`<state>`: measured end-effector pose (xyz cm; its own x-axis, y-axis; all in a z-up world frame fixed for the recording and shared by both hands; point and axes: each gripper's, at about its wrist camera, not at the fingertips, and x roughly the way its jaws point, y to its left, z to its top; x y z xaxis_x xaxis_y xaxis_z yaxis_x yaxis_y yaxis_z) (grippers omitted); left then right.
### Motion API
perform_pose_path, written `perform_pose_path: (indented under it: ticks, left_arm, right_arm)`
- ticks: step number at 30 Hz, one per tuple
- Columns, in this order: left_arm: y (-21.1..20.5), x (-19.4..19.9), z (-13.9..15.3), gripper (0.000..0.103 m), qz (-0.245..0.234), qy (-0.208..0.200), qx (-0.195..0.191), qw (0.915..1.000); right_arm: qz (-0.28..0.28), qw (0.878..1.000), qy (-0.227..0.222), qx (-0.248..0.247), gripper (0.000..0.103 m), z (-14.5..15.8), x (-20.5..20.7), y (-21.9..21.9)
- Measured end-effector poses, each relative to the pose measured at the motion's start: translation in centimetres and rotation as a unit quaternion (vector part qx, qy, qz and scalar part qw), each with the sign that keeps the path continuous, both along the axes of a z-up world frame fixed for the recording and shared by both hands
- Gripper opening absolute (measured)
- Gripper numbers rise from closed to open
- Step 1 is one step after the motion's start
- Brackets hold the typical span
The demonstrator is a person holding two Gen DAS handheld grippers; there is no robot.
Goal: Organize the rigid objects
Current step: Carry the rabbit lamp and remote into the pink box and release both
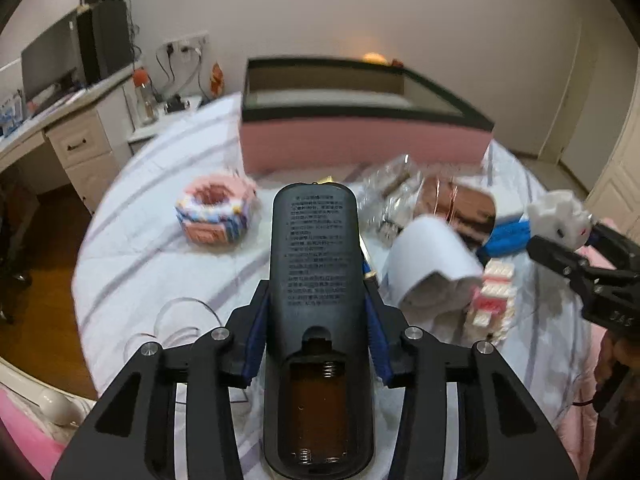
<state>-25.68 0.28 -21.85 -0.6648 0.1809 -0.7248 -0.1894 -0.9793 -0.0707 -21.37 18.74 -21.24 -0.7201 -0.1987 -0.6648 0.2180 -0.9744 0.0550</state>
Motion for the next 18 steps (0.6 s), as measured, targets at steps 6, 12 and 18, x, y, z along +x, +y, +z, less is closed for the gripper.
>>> perform_pose_path:
  ticks: [6, 12, 18]
  left_arm:
    - [-0.9, 0.3, 3.0, 0.044, 0.003, 0.032, 0.006, 0.9995]
    - [-0.6, -1.5, 5.9, 0.044, -0.005, 0.061, 0.010, 0.9981]
    - [0.9, -5.2, 8.1, 0.044, -0.021, 0.082, 0.016, 0.9963]
  right_arm:
    - [0.003, 1.000, 0.014, 0.006, 0.071, 1.2, -0.8, -0.1]
    - [0.009, 0.999, 0.039, 0.017, 0.071, 3.4, -2.7, -0.6]
    - [0.017, 0.998, 0.055, 0.026, 0.071, 5.5, -6.5, -1.3]
